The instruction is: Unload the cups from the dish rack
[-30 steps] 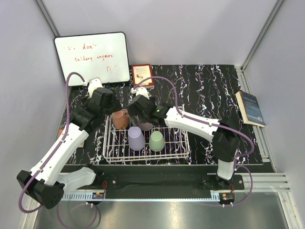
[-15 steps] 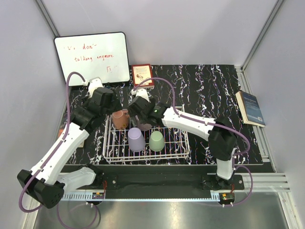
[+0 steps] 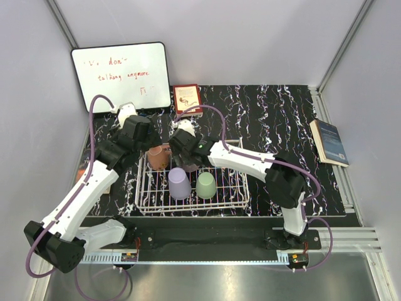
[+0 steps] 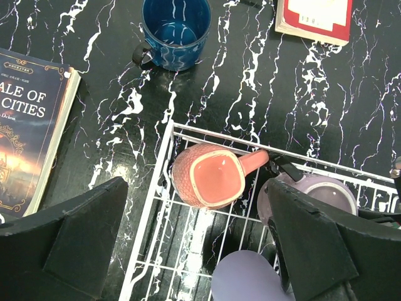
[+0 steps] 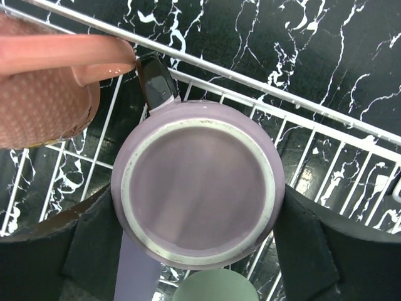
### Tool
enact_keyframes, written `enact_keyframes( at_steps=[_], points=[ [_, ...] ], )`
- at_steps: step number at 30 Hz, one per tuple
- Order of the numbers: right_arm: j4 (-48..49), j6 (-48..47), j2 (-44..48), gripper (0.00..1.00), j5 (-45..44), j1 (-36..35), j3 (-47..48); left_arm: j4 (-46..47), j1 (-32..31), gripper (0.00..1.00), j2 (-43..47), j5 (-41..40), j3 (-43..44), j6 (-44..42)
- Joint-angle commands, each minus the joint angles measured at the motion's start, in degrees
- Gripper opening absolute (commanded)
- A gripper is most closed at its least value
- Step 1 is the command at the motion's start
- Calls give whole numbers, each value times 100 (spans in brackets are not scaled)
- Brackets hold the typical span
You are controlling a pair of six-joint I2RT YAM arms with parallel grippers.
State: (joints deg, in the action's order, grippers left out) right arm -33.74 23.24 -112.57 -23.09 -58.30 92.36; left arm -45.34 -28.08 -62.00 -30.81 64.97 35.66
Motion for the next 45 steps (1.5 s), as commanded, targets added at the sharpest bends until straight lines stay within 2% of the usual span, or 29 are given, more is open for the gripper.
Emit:
enact_keyframes(
  at_steps=[1, 2, 3, 6, 11, 21, 25, 29, 33, 36, 40, 43, 45],
  points=[
    [-151, 40, 130, 52, -72, 47, 37, 263, -14, 99, -5, 49, -46, 64],
    [-142, 31, 165, 42, -168, 47, 28, 263, -22, 99, 3, 49, -46, 64],
    [-142, 22, 244, 23, -204, 38, -24, 271, -23, 99, -5, 49, -46, 64],
    [-142, 22, 420, 0, -354, 38, -95, 280, -23, 99, -14, 57, -55, 64],
    [-81, 40, 789, 0, -398, 21, -235, 307, -23, 99, -49, 57, -55, 55],
    [253, -74, 2308, 0, -556, 29, -640, 359, -23, 99, -128, 57, 42, 46],
    [647, -153, 2942, 0, -617, 30, -824, 377, -31, 99, -111, 136, 60, 108],
    [1298, 38, 3618, 0, -495, 117, -1525, 499, -23, 99, -58, 364, 42, 160],
    [2507, 601, 4471, 0, 600, 713, -2562, 929, -23, 98, 205, 891, -238, 266],
    [3248, 1067, 4946, 0, 1549, 1092, -3433, 1824, -23, 99, 723, 1628, -782, 284],
    [4584, 1551, 5263, 0, 2650, 1566, -4259, 3684, -14, 99, 1426, 2953, -1653, 380],
    [5533, 2042, 5333, 0, 3432, 1795, -4655, 4584, -14, 99, 1629, 3815, -2102, 547],
    [6296, 2508, 5316, 0, 3897, 1884, -4849, 4832, -14, 99, 1534, 4090, -2173, 722]
  ],
)
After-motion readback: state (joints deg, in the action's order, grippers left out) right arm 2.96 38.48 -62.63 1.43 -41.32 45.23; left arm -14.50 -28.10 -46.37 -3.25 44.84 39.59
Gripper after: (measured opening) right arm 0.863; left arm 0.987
